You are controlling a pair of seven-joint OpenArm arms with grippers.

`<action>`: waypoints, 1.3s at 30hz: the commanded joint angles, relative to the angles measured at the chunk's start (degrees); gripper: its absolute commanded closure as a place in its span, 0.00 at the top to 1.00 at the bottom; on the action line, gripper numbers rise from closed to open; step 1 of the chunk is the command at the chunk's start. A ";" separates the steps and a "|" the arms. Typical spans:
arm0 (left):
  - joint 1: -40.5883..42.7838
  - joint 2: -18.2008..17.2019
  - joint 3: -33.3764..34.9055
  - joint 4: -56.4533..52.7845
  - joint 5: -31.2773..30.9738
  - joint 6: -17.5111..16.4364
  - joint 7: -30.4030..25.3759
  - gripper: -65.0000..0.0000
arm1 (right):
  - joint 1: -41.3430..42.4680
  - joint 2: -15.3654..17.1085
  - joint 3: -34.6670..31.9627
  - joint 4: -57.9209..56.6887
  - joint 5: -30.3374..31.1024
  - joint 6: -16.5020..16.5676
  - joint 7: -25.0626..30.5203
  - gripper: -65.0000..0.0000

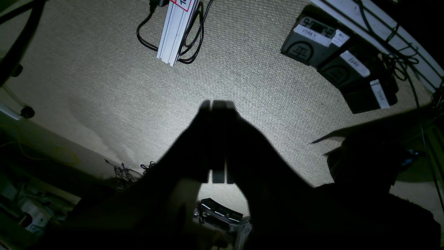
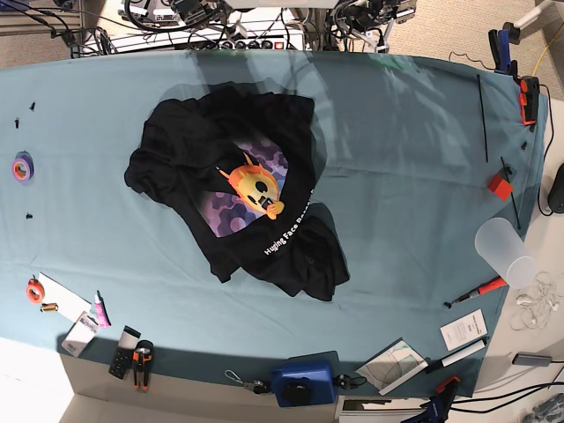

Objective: Layout the t-shirt on the table in an organized manner, then fold the t-shirt properly

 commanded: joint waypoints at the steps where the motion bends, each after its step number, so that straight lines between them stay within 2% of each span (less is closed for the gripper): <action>1: 0.17 0.15 -0.07 0.20 0.02 -0.50 0.00 0.00 | -0.13 0.35 0.00 0.35 0.33 0.52 -0.98 0.00; 7: 2.19 -2.32 -0.04 0.31 0.04 -3.82 0.02 0.00 | -0.15 0.52 0.00 0.42 0.35 0.50 -6.47 0.00; 13: 6.99 -6.27 -0.04 3.63 0.24 -3.10 0.13 0.00 | -0.42 2.69 0.00 1.38 0.37 0.48 -6.64 0.00; 18: 14.25 -8.02 -0.04 13.53 5.35 -0.20 0.20 0.00 | -4.76 7.39 0.00 11.21 4.24 -0.33 -6.67 0.00; 20: 17.59 -8.63 0.02 18.05 5.33 0.90 0.17 0.00 | -7.54 9.73 0.00 16.52 7.45 -0.57 -6.69 0.00; 23: 22.38 -9.20 0.02 24.94 5.14 0.76 0.17 0.00 | -11.89 13.18 0.00 24.30 10.88 -0.57 -6.73 0.00; 26: 27.28 -9.53 0.04 32.37 2.38 0.13 1.22 0.00 | -16.22 16.15 0.00 31.63 13.09 -0.55 -7.72 0.00; 31: 35.91 -9.86 0.04 46.60 -3.80 -0.63 9.29 0.00 | -23.37 20.41 0.07 43.04 15.45 -0.55 -11.85 0.00; 34: 41.16 -9.86 0.02 55.32 -7.23 -0.66 13.66 0.00 | -27.54 22.34 0.17 50.07 16.94 -0.55 -15.74 0.00; 39: 49.33 -9.84 -0.02 69.20 -13.90 -0.61 19.39 0.00 | -34.49 24.02 0.55 62.45 16.87 -0.55 -19.10 0.00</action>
